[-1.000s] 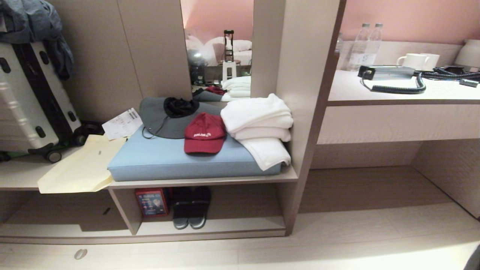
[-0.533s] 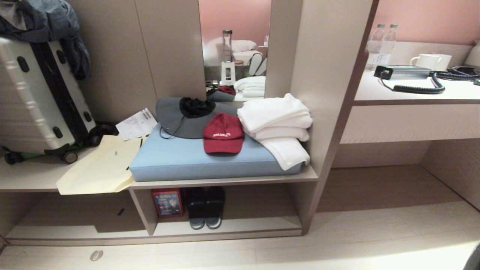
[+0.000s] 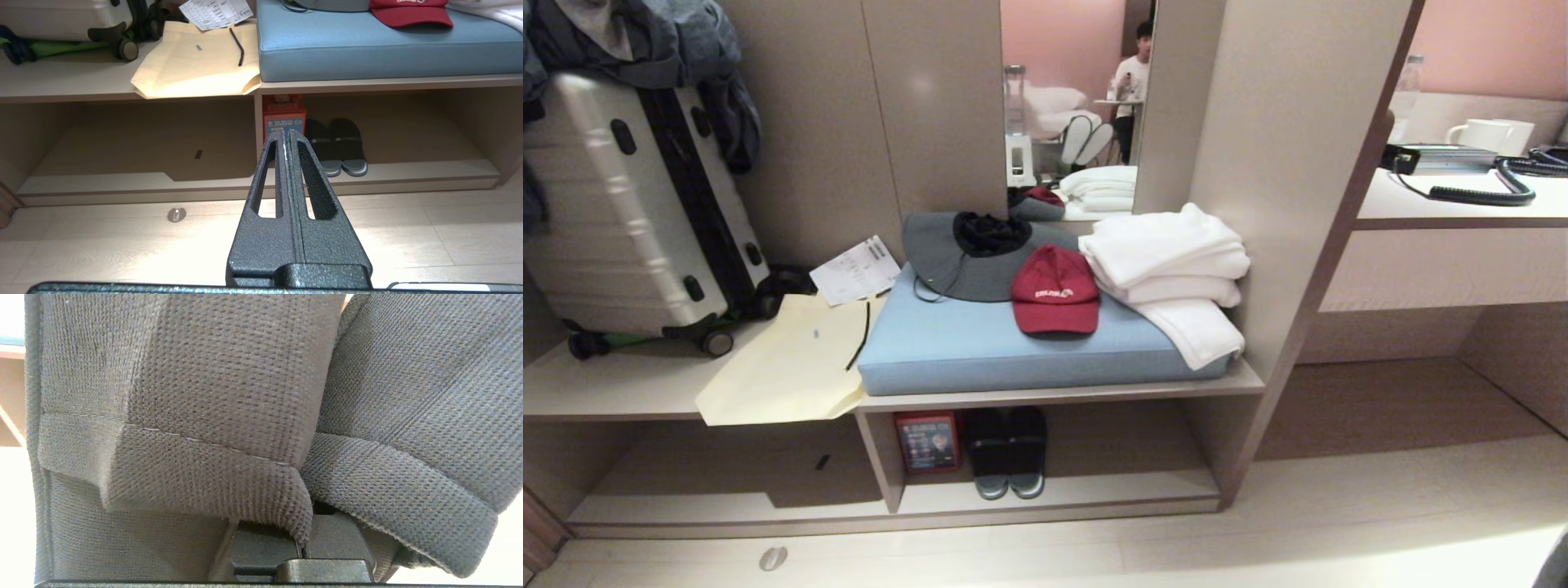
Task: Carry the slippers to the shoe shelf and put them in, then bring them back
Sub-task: Place the slippers into the shoe cabinet
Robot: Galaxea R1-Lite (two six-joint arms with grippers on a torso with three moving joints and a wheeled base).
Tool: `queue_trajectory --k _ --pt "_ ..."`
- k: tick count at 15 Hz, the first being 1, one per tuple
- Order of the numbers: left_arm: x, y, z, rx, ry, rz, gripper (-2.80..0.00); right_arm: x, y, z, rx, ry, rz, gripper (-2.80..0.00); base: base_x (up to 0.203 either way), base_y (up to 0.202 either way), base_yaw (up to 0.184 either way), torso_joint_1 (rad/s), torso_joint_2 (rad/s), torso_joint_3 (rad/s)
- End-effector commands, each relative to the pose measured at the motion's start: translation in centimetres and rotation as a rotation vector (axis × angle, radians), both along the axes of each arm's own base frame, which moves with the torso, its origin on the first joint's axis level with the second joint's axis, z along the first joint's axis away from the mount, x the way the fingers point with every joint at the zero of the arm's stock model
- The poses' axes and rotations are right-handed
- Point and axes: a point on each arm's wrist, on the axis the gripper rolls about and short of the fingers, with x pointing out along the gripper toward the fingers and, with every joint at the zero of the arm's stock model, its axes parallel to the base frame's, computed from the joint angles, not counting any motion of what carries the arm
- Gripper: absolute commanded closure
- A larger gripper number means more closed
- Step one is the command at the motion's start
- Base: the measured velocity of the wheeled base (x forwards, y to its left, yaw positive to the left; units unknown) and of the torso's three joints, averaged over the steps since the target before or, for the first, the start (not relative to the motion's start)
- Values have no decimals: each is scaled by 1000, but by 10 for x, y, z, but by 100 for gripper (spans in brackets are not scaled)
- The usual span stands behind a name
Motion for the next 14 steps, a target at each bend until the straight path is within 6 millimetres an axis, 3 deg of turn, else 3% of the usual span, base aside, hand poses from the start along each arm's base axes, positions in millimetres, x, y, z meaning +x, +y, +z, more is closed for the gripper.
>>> queue_trajectory --k 1,14 --pt "0 0 0 0 1 1 0 0 0 0 -1 -3 1 0 0 108 0 2 2 -2" --pt "0 0 0 2 1 1 0 0 0 0 -1 -3 1 0 0 0 0 0 0 0"
